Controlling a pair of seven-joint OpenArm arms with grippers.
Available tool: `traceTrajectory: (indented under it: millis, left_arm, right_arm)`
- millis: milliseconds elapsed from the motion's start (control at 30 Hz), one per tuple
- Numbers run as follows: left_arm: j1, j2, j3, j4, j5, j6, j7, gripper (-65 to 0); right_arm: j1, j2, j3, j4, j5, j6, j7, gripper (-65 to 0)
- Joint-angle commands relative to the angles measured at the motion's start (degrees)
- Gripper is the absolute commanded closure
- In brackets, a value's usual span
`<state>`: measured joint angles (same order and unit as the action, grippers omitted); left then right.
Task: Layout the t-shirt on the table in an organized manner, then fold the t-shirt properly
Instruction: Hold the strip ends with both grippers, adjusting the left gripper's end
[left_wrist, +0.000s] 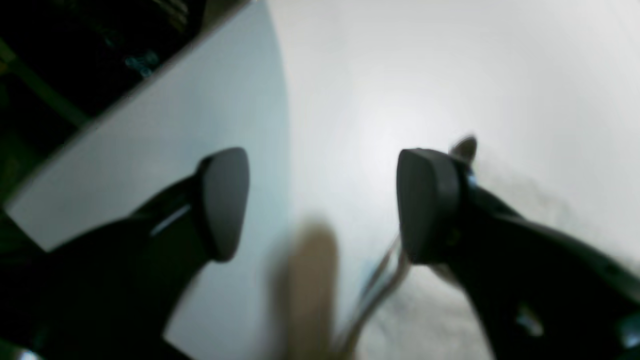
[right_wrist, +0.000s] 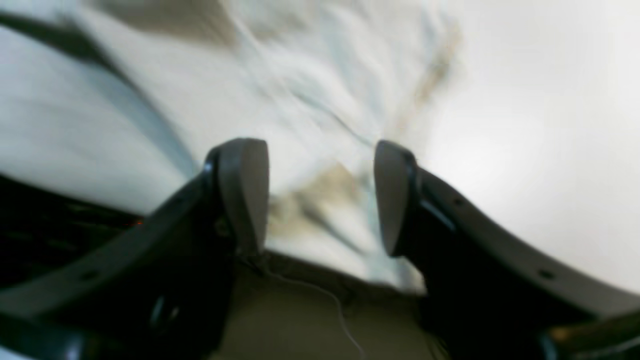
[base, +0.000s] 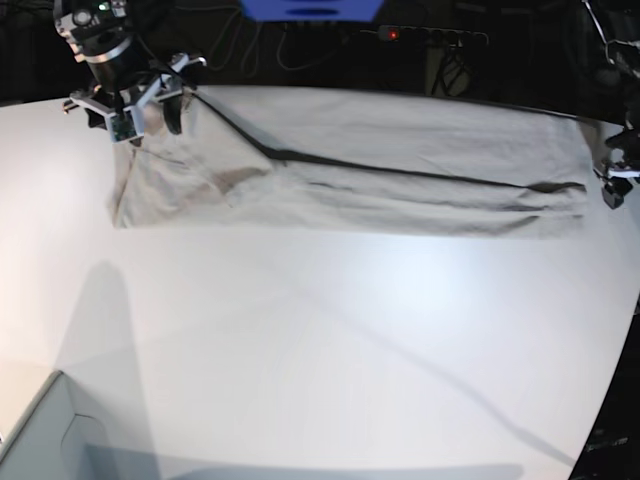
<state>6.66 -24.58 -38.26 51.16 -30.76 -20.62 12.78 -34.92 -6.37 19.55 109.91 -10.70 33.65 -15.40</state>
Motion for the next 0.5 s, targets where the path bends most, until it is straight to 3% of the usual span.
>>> traceTrajectory:
  millis: [0, 100, 333, 467]
  left_arm:
    - [-0.37, -1.22, -0.38, 1.02, -0.66, -0.26, -0.69, -53.9]
    - [-0.37, -0.78, -0.11, 1.02, -0.66, -0.26, 0.37, -62.7]
    - [-0.37, 3.70, 0.15, 1.02, -0.66, -0.35, 0.54, -63.2]
    - [-0.37, 5.02, 0.15, 0.76, -0.14, -6.06, 0.54, -63.1]
  right_arm:
    - [1.38, 0.26, -0.61, 0.82, 0.37, 0.42, 0.94, -34.5]
    - [4.19, 0.09, -1.57, -1.73, 0.28, 0.42, -1.61, -34.5]
    - [11.75, 0.88, -1.13, -14.83, 0.19, 0.42, -4.25, -34.5]
    - [12.28, 1.84, -1.40, -18.26, 0.19, 0.33, -4.16, -34.3]
